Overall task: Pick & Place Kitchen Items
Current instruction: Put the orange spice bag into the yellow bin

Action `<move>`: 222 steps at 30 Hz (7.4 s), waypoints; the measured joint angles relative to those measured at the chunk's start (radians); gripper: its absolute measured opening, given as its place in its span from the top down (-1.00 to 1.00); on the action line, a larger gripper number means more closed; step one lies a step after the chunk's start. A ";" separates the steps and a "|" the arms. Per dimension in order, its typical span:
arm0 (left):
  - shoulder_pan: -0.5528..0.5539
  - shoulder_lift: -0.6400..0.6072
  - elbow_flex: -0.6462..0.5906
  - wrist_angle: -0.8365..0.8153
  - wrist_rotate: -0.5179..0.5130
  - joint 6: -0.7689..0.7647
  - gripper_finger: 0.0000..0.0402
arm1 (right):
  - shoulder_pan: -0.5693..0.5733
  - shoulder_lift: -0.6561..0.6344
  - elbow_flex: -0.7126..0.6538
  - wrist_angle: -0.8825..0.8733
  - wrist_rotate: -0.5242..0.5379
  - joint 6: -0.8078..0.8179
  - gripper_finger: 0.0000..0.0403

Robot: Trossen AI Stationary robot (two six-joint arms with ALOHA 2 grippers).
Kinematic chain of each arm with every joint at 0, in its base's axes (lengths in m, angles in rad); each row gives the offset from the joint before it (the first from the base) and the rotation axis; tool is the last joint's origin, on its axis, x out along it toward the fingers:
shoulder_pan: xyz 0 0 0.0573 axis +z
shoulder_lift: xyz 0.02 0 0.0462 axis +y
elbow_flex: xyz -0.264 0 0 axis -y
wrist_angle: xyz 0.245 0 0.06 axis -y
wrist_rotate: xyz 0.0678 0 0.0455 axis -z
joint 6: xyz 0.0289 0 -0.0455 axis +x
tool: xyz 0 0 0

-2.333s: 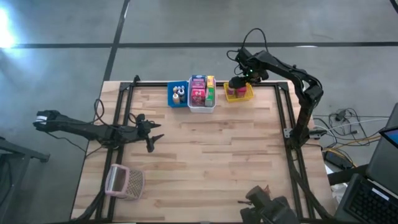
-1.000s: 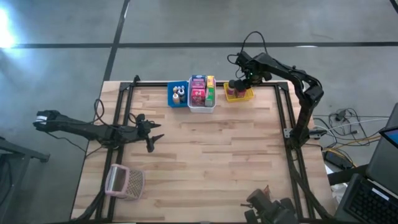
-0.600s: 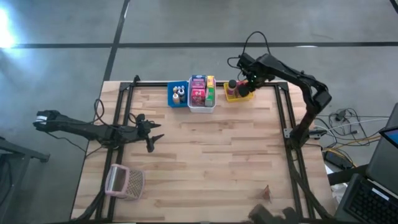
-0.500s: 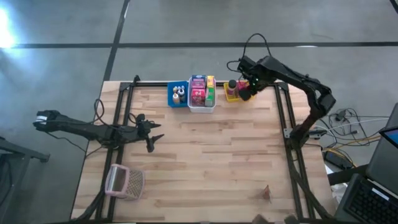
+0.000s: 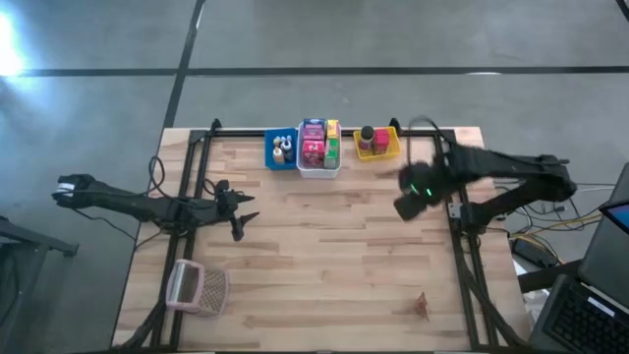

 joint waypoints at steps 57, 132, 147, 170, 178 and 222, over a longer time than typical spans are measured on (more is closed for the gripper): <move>0.000 0.000 0.000 -0.003 0.000 0.000 -0.25 | 0.874 0.503 0.041 0.257 -0.270 0.936 0.29; 0.000 0.000 0.000 -0.008 0.000 0.000 -0.25 | -0.763 0.273 0.057 0.513 0.182 -0.630 0.96; 0.000 0.000 0.000 -0.007 0.000 0.000 -0.25 | -0.790 0.326 0.118 0.510 0.220 -0.643 0.96; 0.000 0.000 0.000 -0.008 0.000 0.000 -0.25 | -0.766 0.420 0.106 0.528 0.213 -0.635 0.96; 0.000 0.000 0.000 -0.008 0.000 0.000 -0.25 | -0.780 0.331 0.107 0.504 0.219 -0.631 0.96; 0.000 0.000 0.000 -0.008 0.000 0.000 -0.25 | -0.780 0.337 0.043 0.533 0.268 -0.604 0.96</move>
